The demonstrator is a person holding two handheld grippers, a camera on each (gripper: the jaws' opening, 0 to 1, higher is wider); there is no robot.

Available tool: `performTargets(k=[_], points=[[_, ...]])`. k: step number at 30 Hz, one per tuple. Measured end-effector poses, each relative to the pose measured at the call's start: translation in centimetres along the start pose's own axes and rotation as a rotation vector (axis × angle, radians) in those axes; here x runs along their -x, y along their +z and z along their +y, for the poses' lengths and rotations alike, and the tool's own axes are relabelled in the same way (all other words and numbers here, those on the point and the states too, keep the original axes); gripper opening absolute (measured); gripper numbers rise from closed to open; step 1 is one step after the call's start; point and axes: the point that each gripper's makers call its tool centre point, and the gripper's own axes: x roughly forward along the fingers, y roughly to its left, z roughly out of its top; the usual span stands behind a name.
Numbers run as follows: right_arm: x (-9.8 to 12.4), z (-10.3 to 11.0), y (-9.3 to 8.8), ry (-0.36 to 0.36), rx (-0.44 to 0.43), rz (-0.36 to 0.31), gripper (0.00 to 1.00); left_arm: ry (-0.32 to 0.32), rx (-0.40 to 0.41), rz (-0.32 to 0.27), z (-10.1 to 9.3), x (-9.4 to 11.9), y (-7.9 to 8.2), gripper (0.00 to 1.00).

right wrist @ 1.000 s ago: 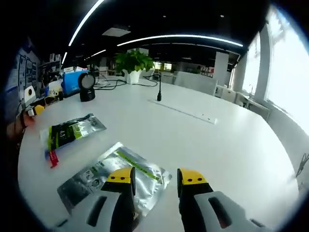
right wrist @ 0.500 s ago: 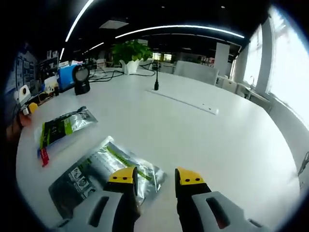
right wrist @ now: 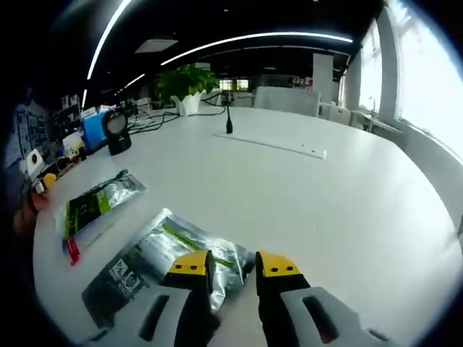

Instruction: Clip sheet goods on table flip sheet goods clip sheet goods scan sheet goods put sheet goods back to table

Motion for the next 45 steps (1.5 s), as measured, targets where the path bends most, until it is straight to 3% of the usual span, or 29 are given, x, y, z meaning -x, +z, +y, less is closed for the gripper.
performTargets(k=[21, 29, 37, 45], points=[[0.7, 1.7, -0.4, -0.027, 0.022, 0.116, 0.01, -0.004, 0.002, 0.004, -0.1, 0.0, -0.1, 0.36], [1.0, 1.9, -0.4, -0.035, 0.043, 0.118, 0.0, -0.002, 0.004, 0.003, -0.1, 0.0, -0.1, 0.35], [1.4, 2.3, -0.7, -0.024, -0.005, 0.089, 0.0, -0.003, 0.005, 0.005, -0.1, 0.0, -0.1, 0.35], [0.3, -0.4, 0.0, -0.047, -0.022, 0.086, 0.0, -0.002, 0.004, 0.005, -0.1, 0.0, -0.1, 0.35]])
